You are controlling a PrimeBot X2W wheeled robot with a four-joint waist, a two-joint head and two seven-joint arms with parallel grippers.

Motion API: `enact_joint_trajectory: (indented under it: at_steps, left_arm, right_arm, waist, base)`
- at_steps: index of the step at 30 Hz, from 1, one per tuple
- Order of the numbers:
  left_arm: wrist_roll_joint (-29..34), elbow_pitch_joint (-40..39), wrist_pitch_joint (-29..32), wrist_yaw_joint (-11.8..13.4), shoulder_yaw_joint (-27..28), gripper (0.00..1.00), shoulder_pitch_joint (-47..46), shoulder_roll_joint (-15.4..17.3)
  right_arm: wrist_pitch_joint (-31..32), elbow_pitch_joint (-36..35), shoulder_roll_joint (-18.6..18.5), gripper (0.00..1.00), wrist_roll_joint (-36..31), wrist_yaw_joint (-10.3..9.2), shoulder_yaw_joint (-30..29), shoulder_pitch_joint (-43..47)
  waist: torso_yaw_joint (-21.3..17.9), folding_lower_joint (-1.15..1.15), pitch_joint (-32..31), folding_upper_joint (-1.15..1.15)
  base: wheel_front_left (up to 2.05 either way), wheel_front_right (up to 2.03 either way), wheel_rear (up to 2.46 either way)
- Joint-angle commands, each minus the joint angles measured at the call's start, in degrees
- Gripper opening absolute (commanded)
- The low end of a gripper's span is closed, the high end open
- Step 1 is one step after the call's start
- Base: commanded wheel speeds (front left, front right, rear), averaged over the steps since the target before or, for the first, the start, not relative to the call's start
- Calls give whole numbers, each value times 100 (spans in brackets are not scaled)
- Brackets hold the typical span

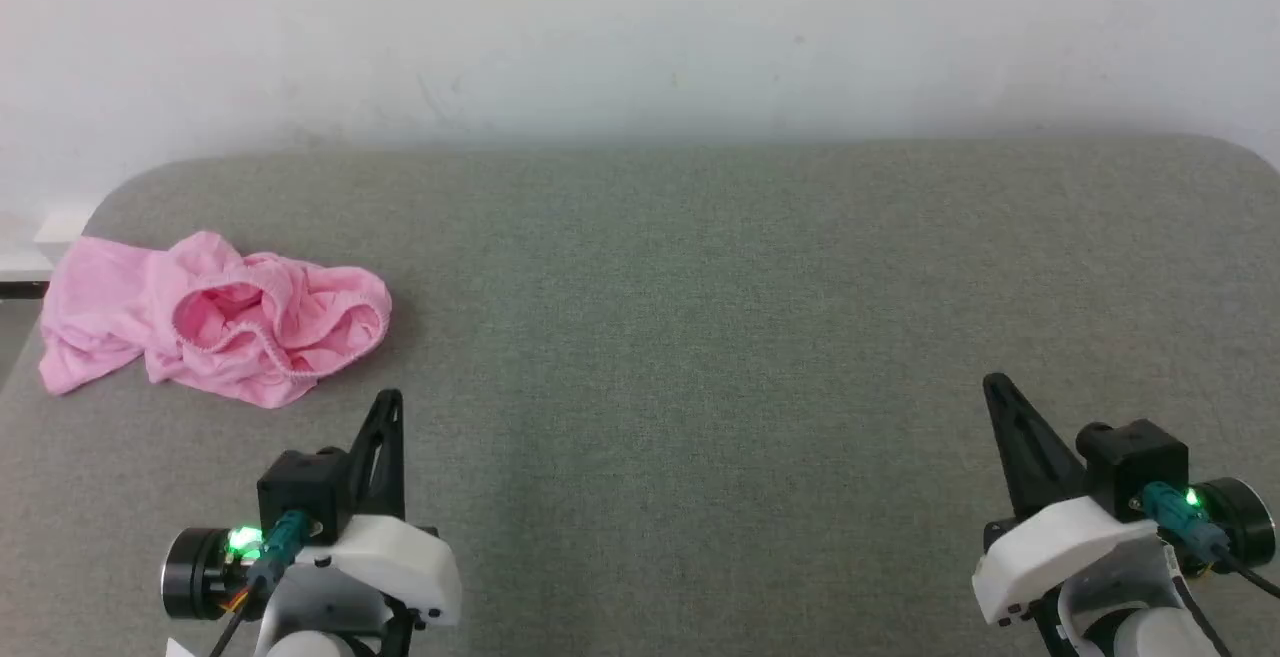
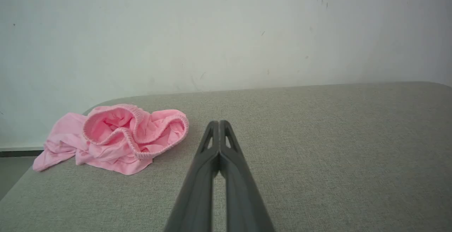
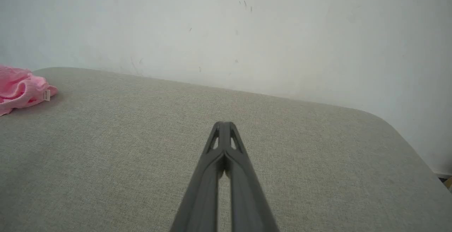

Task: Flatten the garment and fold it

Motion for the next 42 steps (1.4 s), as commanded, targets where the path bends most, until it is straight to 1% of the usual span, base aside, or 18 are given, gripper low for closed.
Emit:
enact_joint_trajectory:
  at_steps: [1,28,29,42]
  left_arm:
    - [37,-30,1,-9,24,0,28,-28]
    - [37,-30,1,-9,24,0,28,-28]
    - [0,0,0,0,0,100,0,0]
    - [-122,68,-120,62,-119,100,-9,-1]
  right_arm:
    - [3,-38,17,0,-43,-5,-3,-24]
    - [3,-38,17,0,-43,-5,-3,-24]
    - [0,0,0,100,0,0,0,0]
    - [-120,132,-2,100,156,0,-29,16]
  waist:
    - [0,0,0,0]
    - [0,0,0,0]
    - [0,0,0,0]
    - [1,0,4,0]
  base:
    - [0,0,0]
    - [0,0,0]
    - [0,0,0]
    - [0,0,0]
